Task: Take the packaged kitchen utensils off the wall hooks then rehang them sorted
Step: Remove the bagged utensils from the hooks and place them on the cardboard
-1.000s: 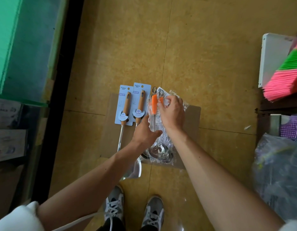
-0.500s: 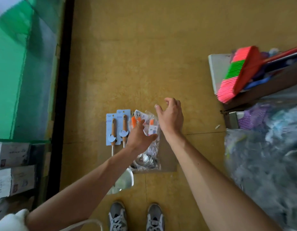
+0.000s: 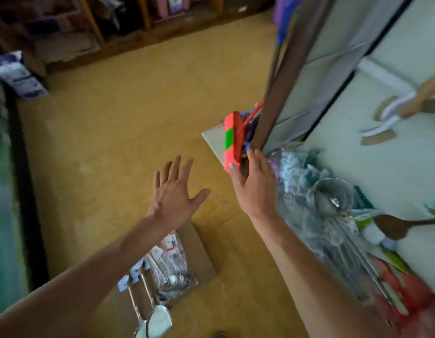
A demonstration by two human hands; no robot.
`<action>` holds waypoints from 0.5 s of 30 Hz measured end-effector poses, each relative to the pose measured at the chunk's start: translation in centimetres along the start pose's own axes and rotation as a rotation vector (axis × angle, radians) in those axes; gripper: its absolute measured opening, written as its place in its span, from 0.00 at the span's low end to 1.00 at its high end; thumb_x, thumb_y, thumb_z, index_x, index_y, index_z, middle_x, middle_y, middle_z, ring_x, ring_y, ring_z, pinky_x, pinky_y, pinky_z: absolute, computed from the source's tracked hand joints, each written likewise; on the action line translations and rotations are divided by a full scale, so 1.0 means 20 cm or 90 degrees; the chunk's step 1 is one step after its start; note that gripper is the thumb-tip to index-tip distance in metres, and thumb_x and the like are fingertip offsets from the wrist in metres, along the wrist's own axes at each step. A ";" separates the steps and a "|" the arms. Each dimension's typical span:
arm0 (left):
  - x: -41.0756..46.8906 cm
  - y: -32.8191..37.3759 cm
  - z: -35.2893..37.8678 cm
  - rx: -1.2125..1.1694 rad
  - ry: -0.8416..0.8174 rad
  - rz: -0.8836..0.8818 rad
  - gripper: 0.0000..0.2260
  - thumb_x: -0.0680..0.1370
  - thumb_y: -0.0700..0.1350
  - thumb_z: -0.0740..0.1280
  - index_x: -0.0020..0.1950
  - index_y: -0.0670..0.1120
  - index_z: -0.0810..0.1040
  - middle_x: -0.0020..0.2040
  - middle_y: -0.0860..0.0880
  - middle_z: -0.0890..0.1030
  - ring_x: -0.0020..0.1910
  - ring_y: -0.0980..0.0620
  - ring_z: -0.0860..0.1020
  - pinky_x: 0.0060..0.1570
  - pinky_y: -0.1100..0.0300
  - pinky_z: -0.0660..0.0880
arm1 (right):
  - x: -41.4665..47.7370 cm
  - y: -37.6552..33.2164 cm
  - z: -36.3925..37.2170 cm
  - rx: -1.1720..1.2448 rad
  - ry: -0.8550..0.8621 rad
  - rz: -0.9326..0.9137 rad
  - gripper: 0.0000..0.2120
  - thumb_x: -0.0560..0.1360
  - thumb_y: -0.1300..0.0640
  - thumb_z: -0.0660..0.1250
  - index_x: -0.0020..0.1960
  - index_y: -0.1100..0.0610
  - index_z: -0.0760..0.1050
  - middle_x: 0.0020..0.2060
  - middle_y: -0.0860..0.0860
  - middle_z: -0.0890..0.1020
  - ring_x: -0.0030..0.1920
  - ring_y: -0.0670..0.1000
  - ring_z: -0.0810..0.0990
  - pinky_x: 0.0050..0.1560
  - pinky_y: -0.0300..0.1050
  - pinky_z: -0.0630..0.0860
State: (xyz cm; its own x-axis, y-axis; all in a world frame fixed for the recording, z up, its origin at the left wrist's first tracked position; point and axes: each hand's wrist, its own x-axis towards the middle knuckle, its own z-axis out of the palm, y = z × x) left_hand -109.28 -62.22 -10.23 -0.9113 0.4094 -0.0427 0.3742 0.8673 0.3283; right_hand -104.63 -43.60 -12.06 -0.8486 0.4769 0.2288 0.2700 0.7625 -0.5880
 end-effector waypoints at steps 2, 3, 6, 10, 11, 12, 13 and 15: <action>-0.01 0.12 -0.08 0.035 0.023 0.064 0.40 0.74 0.71 0.53 0.79 0.48 0.59 0.79 0.42 0.58 0.76 0.38 0.58 0.73 0.36 0.57 | -0.02 0.04 -0.18 -0.031 0.042 -0.003 0.33 0.80 0.36 0.54 0.75 0.58 0.67 0.73 0.59 0.70 0.74 0.58 0.66 0.73 0.50 0.60; -0.01 0.19 -0.11 0.050 0.031 0.093 0.40 0.74 0.71 0.52 0.79 0.48 0.59 0.79 0.41 0.58 0.76 0.38 0.58 0.73 0.36 0.56 | -0.03 0.05 -0.27 -0.046 0.057 -0.002 0.34 0.80 0.36 0.54 0.76 0.58 0.66 0.74 0.59 0.69 0.74 0.58 0.66 0.74 0.51 0.60; -0.03 0.41 -0.23 0.088 0.042 0.173 0.38 0.75 0.71 0.50 0.79 0.49 0.59 0.79 0.41 0.58 0.76 0.38 0.58 0.73 0.35 0.55 | -0.09 0.10 -0.55 -0.077 0.097 0.020 0.34 0.80 0.35 0.53 0.76 0.58 0.65 0.75 0.60 0.68 0.75 0.59 0.65 0.74 0.56 0.62; -0.09 0.78 -0.38 0.126 0.049 0.290 0.39 0.75 0.72 0.47 0.78 0.48 0.61 0.78 0.40 0.59 0.76 0.37 0.59 0.73 0.35 0.54 | -0.24 0.19 -0.97 -0.136 0.151 0.044 0.33 0.81 0.36 0.53 0.77 0.58 0.64 0.75 0.60 0.66 0.75 0.61 0.64 0.74 0.58 0.62; -0.12 0.88 -0.41 0.127 0.059 0.321 0.38 0.75 0.71 0.49 0.78 0.48 0.62 0.78 0.40 0.59 0.76 0.37 0.59 0.73 0.36 0.53 | -0.29 0.22 -1.08 -0.156 0.161 0.057 0.33 0.81 0.36 0.53 0.77 0.58 0.64 0.76 0.60 0.65 0.76 0.61 0.63 0.74 0.58 0.62; -0.15 0.98 -0.44 0.126 0.069 0.354 0.38 0.75 0.70 0.52 0.77 0.47 0.63 0.78 0.40 0.59 0.76 0.37 0.59 0.73 0.36 0.53 | -0.35 0.25 -1.19 -0.174 0.175 0.076 0.34 0.81 0.36 0.53 0.77 0.58 0.64 0.76 0.60 0.65 0.76 0.61 0.62 0.74 0.58 0.62; -0.18 1.08 -0.46 0.124 0.079 0.389 0.37 0.75 0.69 0.54 0.77 0.47 0.63 0.78 0.40 0.60 0.76 0.37 0.59 0.73 0.36 0.53 | -0.40 0.29 -1.29 -0.188 0.193 0.098 0.34 0.81 0.36 0.52 0.77 0.58 0.64 0.76 0.59 0.64 0.76 0.61 0.62 0.75 0.58 0.62; -0.27 1.28 -0.48 0.122 0.086 0.454 0.36 0.76 0.68 0.56 0.77 0.47 0.63 0.77 0.40 0.61 0.76 0.38 0.60 0.73 0.36 0.54 | -0.52 0.36 -1.49 -0.205 0.230 0.143 0.34 0.81 0.36 0.52 0.77 0.58 0.65 0.76 0.59 0.65 0.76 0.60 0.62 0.74 0.58 0.63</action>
State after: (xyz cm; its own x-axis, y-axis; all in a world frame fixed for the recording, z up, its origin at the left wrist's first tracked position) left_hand -96.39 -44.89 7.44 -0.4452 0.8630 0.2387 0.8939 0.4438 0.0627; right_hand -80.28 -29.95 4.45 -0.5589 0.7204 0.4107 0.6004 0.6932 -0.3988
